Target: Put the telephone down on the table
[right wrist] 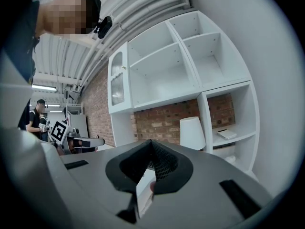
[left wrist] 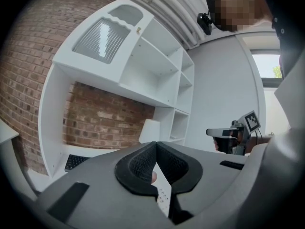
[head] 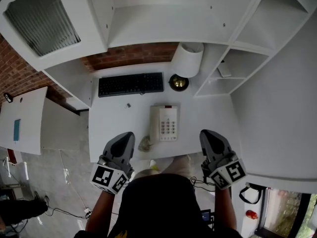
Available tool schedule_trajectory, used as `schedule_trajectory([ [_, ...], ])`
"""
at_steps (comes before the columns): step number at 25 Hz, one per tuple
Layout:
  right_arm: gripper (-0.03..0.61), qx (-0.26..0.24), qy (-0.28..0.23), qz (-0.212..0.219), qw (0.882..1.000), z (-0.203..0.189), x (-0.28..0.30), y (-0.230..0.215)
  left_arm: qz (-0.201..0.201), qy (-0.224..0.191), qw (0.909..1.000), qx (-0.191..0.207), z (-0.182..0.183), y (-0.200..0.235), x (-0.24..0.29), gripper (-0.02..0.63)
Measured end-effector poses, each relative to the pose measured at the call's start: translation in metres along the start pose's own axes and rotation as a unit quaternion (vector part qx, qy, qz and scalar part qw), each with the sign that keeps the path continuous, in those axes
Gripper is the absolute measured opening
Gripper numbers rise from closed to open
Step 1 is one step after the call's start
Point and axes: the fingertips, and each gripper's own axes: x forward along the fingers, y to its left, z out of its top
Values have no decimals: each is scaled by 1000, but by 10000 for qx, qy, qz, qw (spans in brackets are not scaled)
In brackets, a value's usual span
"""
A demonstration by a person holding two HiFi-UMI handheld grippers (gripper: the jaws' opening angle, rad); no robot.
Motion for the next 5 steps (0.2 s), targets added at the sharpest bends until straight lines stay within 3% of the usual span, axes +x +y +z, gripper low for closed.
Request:
schedule_trajectory([
  [5,-3,-581,-68,284,9979,6,27,-29,598,-202,9967,503,-3,18,14,18],
])
